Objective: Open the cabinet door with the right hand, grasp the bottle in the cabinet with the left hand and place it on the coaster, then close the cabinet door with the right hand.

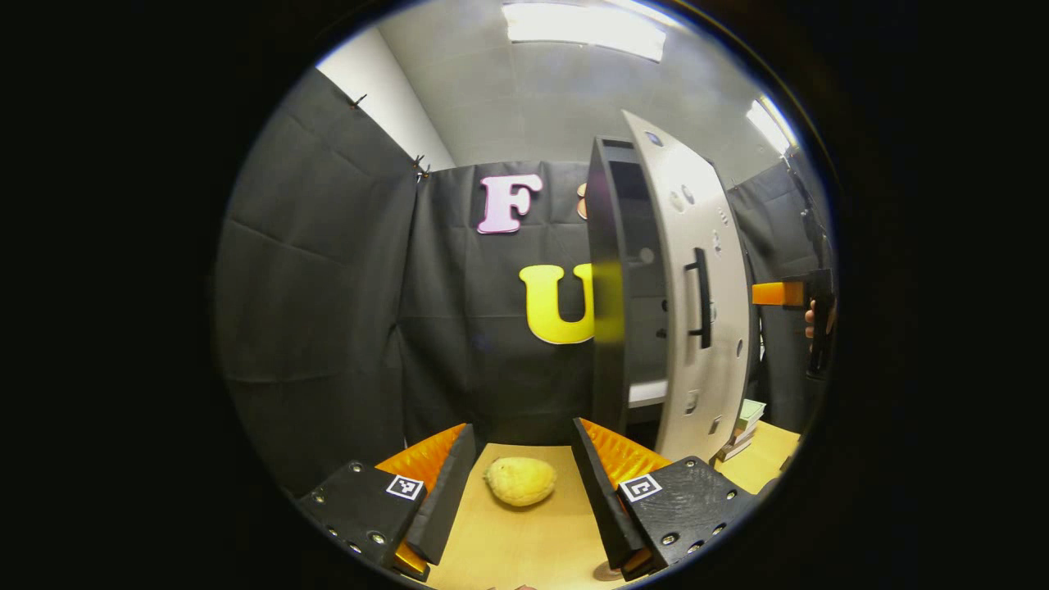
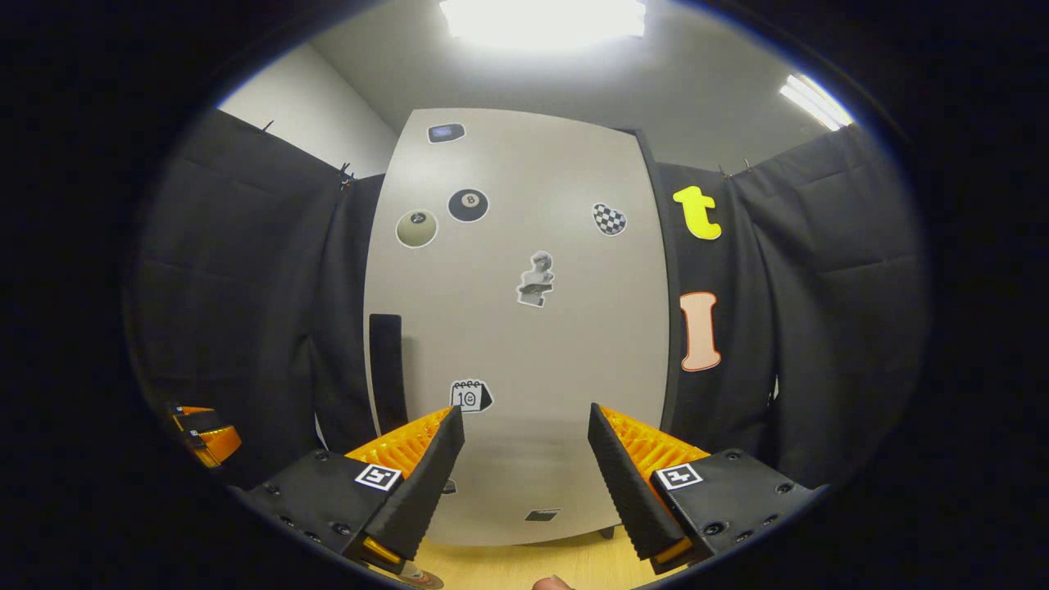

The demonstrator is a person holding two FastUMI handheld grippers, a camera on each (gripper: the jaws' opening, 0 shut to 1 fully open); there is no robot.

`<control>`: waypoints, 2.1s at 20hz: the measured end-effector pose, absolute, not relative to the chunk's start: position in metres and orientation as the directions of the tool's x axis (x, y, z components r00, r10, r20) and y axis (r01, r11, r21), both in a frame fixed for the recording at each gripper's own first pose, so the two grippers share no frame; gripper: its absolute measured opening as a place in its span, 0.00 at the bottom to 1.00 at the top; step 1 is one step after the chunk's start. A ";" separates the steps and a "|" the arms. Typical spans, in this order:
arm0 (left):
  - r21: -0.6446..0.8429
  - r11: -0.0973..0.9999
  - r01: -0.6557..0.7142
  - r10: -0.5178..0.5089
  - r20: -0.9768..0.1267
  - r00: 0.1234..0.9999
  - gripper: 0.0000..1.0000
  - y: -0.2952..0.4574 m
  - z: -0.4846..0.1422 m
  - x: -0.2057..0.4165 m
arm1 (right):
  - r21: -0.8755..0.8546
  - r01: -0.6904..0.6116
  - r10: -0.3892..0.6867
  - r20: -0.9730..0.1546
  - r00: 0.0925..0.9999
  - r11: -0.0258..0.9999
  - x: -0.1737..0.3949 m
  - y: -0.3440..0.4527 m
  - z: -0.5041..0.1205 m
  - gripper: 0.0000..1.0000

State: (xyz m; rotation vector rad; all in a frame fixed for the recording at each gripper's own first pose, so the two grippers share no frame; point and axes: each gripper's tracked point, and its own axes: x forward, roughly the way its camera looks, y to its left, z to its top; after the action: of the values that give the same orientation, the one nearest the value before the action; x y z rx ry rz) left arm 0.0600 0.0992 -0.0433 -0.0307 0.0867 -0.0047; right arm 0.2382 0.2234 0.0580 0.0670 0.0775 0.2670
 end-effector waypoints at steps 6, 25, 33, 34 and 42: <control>-0.023 0.999 0.037 -0.039 -0.070 0.997 0.69 0.009 -0.013 0.051 | 0.062 -0.248 0.252 -0.069 0.965 0.967 0.209 0.137 0.055 0.94; 0.046 0.999 0.006 -0.004 -0.044 0.999 0.68 -0.084 0.034 0.019 | 0.042 -0.224 0.227 -0.084 0.970 0.974 0.161 -0.014 0.015 0.96; 0.041 0.999 0.021 -0.019 -0.046 0.999 0.69 -0.069 0.030 0.017 | 0.031 -0.230 0.231 -0.062 0.971 0.973 0.155 0.011 0.022 0.98; 0.039 0.999 0.022 -0.020 -0.046 0.999 0.69 -0.068 0.029 0.018 | 0.030 -0.232 0.233 -0.060 0.971 0.972 0.154 0.013 0.024 0.98; 0.023 0.999 0.025 -0.024 -0.049 0.999 0.69 -0.061 0.022 0.019 | 0.026 -0.236 0.238 -0.066 0.969 0.971 0.151 0.021 0.027 0.97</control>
State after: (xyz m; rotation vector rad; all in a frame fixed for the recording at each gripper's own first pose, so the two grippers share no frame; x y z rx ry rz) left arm 0.0190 -0.0611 0.0220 0.0238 0.0483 -0.0242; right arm 0.1507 0.0215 0.0271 0.0183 0.0692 0.2394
